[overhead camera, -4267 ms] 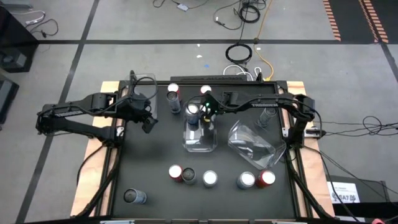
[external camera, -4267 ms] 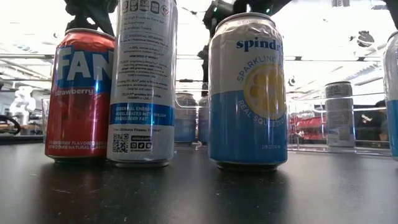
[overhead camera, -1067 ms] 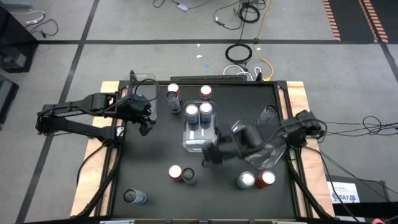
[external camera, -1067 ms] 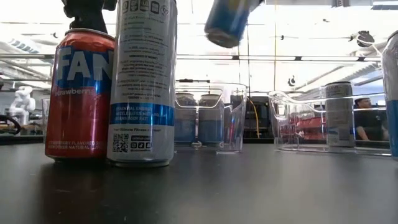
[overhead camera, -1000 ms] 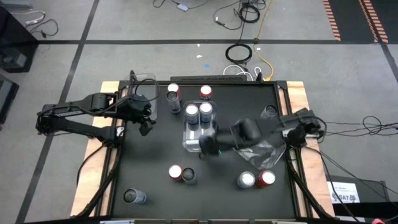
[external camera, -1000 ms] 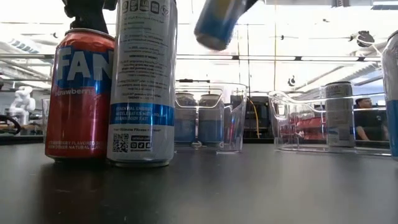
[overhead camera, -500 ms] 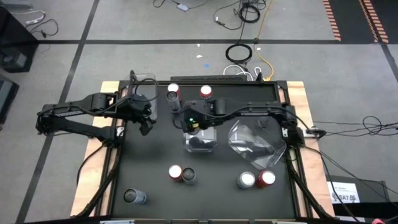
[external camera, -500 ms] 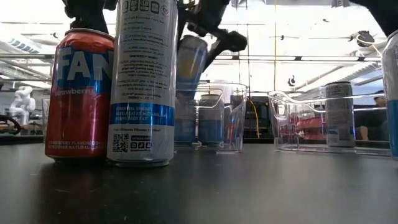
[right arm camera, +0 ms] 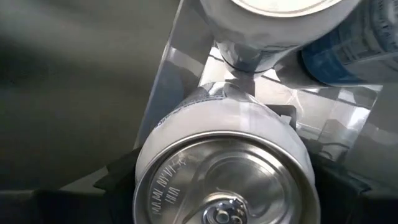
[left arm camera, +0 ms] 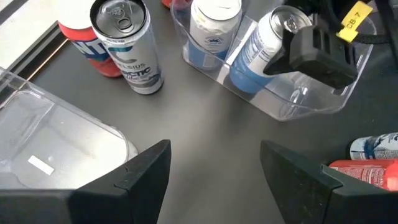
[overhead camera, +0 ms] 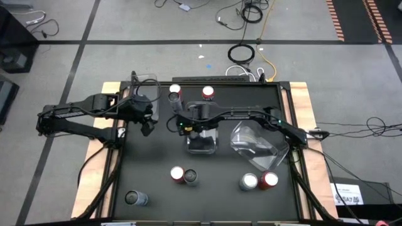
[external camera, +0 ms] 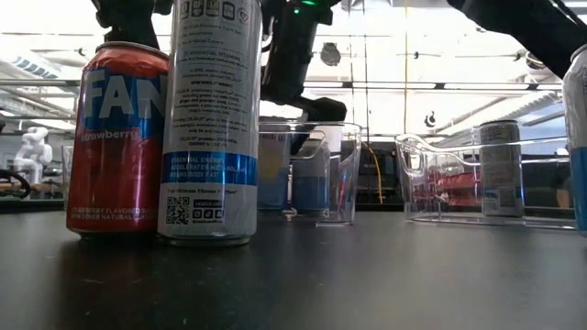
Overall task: Sort soda cans
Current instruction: Put the left blue-white soda can into the center transparent bin
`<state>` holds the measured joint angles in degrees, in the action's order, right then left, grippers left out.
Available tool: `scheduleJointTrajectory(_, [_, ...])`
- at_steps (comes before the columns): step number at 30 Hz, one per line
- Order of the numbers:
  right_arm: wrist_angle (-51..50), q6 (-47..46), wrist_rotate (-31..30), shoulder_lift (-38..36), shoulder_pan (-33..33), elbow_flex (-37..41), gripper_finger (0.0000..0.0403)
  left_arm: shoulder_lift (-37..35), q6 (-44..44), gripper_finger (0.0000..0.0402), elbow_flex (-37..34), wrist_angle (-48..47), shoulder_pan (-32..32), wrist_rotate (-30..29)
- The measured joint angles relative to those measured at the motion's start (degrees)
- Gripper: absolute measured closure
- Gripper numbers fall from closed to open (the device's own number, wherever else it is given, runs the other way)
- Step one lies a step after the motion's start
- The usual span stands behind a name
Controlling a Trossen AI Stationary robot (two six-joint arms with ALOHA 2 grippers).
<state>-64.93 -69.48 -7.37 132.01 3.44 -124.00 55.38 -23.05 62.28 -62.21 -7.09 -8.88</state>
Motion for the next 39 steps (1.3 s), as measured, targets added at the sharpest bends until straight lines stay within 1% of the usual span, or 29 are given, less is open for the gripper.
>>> scheduleJointTrajectory(6, [0.34, -0.02, -0.46, 0.66, 0.0, 0.0, 0.0091, 0.0, -0.17, 0.0143, -0.02, -0.53, 0.0, 0.55])
scheduleJointTrajectory(12, [1.71, -1.73, -4.29, 0.72, 0.0, 0.0, 0.009, 0.01, -0.5, 0.0143, -0.01, -0.53, 0.0, 0.96])
scheduleJointTrajectory(39, [2.63, -1.78, -4.77, 1.03, -0.04, 0.0, 0.0089, 0.02, -0.55, 0.0143, -0.02, -0.49, 0.0, 1.2])
